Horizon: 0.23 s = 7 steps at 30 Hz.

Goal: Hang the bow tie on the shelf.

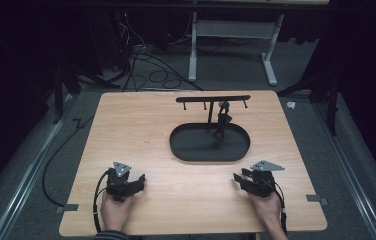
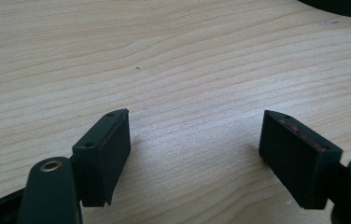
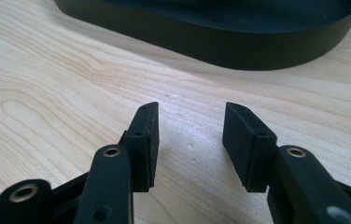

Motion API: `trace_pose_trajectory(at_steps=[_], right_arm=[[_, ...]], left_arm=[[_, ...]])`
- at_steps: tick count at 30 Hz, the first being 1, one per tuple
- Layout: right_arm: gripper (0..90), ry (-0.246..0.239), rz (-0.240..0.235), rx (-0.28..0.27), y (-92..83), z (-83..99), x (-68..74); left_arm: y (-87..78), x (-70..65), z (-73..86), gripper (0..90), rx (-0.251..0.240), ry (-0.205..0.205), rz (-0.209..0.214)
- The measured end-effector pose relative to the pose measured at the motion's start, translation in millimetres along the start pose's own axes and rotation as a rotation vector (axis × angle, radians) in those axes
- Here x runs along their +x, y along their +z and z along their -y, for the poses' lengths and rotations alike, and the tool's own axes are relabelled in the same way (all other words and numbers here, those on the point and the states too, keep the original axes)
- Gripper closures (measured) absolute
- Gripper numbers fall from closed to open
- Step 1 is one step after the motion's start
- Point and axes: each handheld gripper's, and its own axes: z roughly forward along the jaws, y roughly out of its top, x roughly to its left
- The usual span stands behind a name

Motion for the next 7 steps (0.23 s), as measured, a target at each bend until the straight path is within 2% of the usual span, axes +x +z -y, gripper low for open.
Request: trace_pose_trajectory(at_steps=[3,5,6,7], right_arm=[[55.5,-0.022,0.009,0.013,1.7,-1.2,1.6],[53.2,-0.071,0.04,0.021,3.2,-1.5,7.3],[53.2,-0.071,0.04,0.021,3.2,-1.5,7.3],[51.7,-0.104,0.058,0.027,4.3,-1.6,10.8]], left_arm=[[-0.1,0.0,0.0,25.3,0.001,0.001,0.0],[-0.2,-0.1,0.0,25.4,0.002,0.001,0.0],[-0.2,-0.1,0.0,25.3,0.002,0.001,0.0],[-0.2,0.0,0.0,25.3,0.002,0.001,0.0]])
